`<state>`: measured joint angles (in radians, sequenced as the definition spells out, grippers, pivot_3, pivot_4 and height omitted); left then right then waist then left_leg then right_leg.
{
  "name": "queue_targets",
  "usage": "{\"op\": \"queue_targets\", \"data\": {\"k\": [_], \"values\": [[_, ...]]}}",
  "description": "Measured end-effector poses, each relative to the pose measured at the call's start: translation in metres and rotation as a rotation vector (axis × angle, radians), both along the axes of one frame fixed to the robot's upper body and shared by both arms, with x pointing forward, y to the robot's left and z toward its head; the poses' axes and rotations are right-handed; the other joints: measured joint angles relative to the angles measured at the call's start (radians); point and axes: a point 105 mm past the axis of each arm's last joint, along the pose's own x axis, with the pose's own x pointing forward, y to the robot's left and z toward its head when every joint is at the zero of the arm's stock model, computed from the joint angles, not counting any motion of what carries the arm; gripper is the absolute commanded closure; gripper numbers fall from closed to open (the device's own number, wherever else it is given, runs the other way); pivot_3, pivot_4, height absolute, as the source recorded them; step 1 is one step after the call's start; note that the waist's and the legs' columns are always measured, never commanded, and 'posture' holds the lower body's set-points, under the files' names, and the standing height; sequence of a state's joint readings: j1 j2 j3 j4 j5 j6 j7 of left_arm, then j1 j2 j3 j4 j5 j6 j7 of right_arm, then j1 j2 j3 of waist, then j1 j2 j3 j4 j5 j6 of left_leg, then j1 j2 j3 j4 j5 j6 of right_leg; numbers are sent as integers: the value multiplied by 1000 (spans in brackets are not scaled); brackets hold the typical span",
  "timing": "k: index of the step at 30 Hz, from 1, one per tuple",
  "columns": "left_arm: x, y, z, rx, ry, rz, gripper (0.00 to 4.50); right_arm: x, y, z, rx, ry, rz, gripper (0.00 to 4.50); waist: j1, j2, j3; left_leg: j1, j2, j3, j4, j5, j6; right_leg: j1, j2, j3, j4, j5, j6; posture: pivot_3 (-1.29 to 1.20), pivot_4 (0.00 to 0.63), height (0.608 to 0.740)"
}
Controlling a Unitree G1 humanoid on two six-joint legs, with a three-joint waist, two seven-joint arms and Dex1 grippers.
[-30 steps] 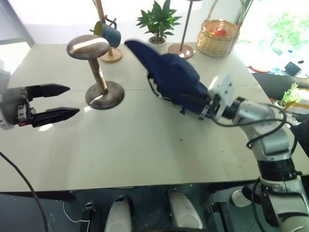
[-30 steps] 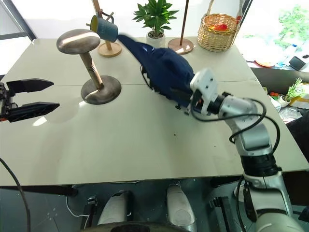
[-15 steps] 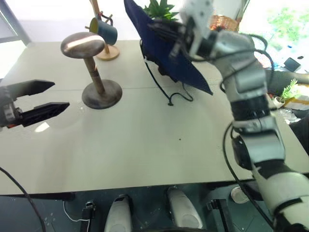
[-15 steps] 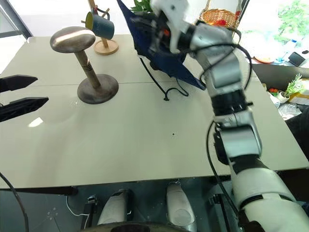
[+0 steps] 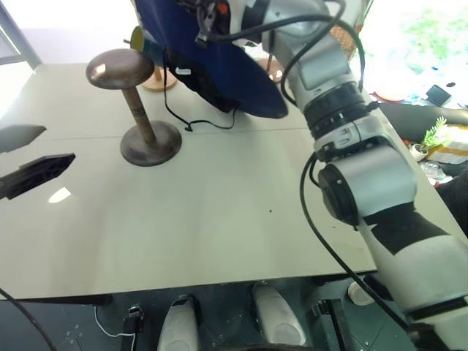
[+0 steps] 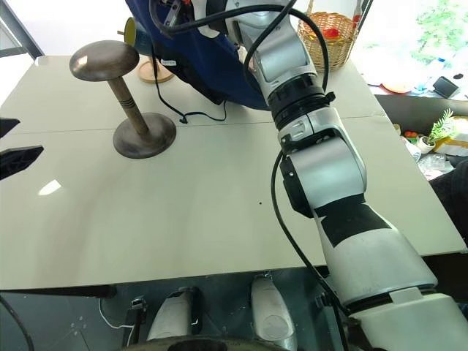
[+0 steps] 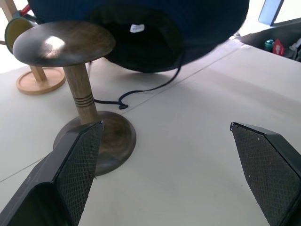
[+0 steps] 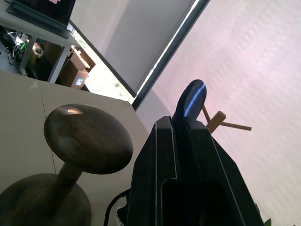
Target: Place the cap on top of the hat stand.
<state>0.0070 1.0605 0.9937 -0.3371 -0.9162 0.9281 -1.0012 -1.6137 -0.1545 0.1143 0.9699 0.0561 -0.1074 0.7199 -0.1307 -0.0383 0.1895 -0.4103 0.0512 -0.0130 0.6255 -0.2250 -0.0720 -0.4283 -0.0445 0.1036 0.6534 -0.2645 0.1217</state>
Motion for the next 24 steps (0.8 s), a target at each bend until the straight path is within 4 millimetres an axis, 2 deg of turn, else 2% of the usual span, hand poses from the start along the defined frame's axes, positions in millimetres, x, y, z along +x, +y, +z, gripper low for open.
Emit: {"op": "queue_targets", "data": {"k": [4, 6, 13, 16, 19, 24], "values": [[0, 1, 0, -3, -5, 3, 0, -5, 13, 6, -16, -35, 10, 4233, -4, 1, 0, 0, 0, 0, -1, 0, 0, -1, 0, 0, 1, 0, 0, 0, 150, 740], [0, 1, -1, -4, -4, 5, 0, -6, 15, 7, -25, -39, 7, 4376, -2, 1, 0, 0, 0, 0, -1, 0, 0, -1, 0, 0, 0, 0, 0, 0, 150, 740], [-1, 2, -2, -4, -19, 6, 0, -5, 21, 1, -41, -28, 17, 4376, 0, 1, 0, 0, 0, 0, -1, 0, 0, 0, 0, 0, 0, 0, 0, 0, 150, 740], [-1, 3, -3, -10, -23, 7, 0, -13, 31, 7, -42, -58, 45, 4376, -4, 1, 1, 0, 0, 0, -2, 0, 0, -1, 0, 0, 0, 0, 0, 0, 150, 740], [-1, 4, -5, -13, -28, 8, 0, -27, 45, 19, -37, -113, 92, 4376, -5, 1, 1, 0, 0, 0, -4, 0, 0, -1, 0, 0, 0, 0, 0, 0, 150, 740], [-2, 5, -7, -19, -27, 15, 0, -48, 67, 28, -36, -197, 167, 4376, -5, 0, 0, 0, 0, 0, -4, 0, 0, -1, 0, 0, -1, 0, 0, 0, 150, 740]]}}
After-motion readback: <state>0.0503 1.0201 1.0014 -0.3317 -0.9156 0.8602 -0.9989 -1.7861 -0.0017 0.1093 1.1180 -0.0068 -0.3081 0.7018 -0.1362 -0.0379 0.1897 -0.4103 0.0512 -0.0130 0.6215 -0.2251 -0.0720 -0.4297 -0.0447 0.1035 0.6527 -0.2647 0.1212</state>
